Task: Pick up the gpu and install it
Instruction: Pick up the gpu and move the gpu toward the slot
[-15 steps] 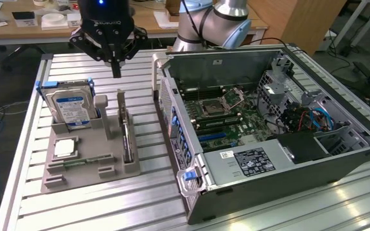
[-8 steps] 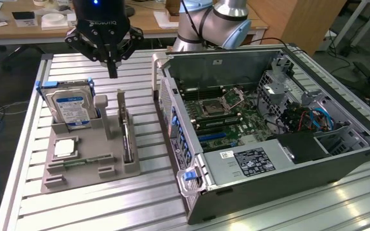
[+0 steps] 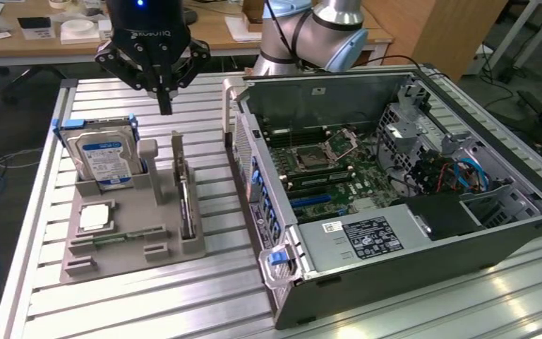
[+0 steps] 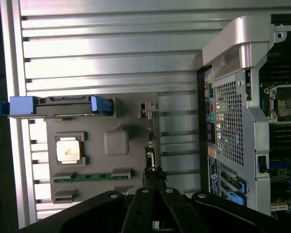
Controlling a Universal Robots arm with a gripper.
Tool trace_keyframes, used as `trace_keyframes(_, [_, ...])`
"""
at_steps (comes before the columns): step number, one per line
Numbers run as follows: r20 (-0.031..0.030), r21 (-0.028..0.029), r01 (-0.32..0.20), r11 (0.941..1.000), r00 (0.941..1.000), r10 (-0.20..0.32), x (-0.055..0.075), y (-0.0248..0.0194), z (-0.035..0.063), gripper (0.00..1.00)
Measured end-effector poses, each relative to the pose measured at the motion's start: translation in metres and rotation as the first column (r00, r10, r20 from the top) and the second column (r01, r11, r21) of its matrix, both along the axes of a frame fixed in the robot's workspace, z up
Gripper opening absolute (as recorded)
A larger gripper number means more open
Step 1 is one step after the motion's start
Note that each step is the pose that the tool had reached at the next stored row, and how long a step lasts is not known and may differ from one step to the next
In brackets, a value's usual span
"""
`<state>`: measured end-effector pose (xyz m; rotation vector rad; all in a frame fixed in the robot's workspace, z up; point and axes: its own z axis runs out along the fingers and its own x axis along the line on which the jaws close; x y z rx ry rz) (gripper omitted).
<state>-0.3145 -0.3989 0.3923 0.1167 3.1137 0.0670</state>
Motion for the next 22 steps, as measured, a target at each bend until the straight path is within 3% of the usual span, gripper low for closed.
trace_keyframes(5, [0.0000,0.0000,0.000,1.0000,1.0000,0.000,0.0000,0.0000,0.0000,0.11])
trace_keyframes(7, [0.0000,0.0000,0.000,1.0000,1.0000,0.000,0.0000,0.0000,0.0000,0.17])
trace_keyframes(10, [0.0000,0.0000,0.000,1.0000,1.0000,0.000,0.0000,0.0000,0.0000,0.35])
trace_keyframes(13, [0.0000,0.0000,0.000,1.0000,1.0000,0.000,0.0000,0.0000,0.0000,0.41])
trace_keyframes(17, [-0.0001,-0.0001,-0.002,1.0000,1.0000,0.002,0.0000,-0.0001,-0.0002,0.59])
trace_keyframes(20, [-0.0013,0.0001,-0.012,0.9999,0.9999,0.012,0.0000,-0.0021,-0.0022,0.59])
trace_keyframes(22, [-0.0060,0.0002,-0.020,0.9998,0.9998,0.020,0.0000,-0.0036,-0.0044,0.59])
